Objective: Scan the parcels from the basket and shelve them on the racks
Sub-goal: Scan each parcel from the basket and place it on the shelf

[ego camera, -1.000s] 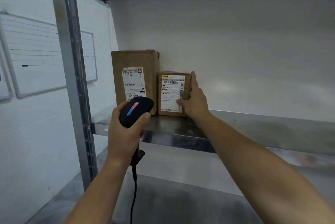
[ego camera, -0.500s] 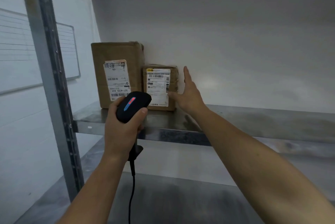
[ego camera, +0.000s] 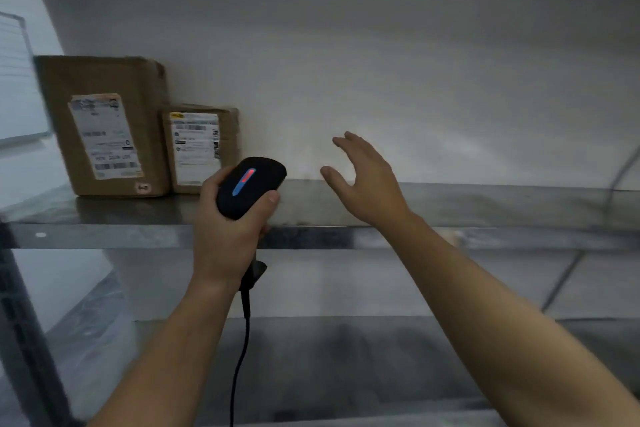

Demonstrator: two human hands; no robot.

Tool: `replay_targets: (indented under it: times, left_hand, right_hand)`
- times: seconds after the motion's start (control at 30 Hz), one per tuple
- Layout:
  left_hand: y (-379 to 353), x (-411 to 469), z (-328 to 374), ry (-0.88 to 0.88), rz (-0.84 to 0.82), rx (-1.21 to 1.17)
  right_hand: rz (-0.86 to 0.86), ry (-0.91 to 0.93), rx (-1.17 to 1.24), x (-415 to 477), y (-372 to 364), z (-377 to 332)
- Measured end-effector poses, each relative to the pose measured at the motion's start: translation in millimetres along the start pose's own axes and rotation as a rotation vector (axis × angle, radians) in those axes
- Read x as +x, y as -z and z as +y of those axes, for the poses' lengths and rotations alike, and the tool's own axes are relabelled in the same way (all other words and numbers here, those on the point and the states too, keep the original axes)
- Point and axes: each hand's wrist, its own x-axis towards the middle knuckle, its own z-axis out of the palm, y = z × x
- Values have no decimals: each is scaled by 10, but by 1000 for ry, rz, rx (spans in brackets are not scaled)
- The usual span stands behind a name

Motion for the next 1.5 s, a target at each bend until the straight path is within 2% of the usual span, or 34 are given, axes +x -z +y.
replay_targets:
  times: [0.23, 0.4, 0.83, 1.13, 1.5]
  left_hand:
    - [-1031, -563, -34, 14, -133, -25]
    - [-1824, -1095, -109, 40, -262, -4]
    - [-3682, -2742, -264, 146, -641, -36]
    - [-4472, -3628, -350, 254, -898, -74]
    - [-5380, -4294, -715, 346, -1125, -105]
  right_hand:
    - [56, -109, -99, -735, 918, 733]
    - [143, -240, -107, -1386, 1623, 1233]
    - [239, -625, -292, -3435, 3213, 2208]
    - [348, -918, -371, -4654, 3763, 2401]
    - [415, -1230, -398, -5448, 4035, 2989]
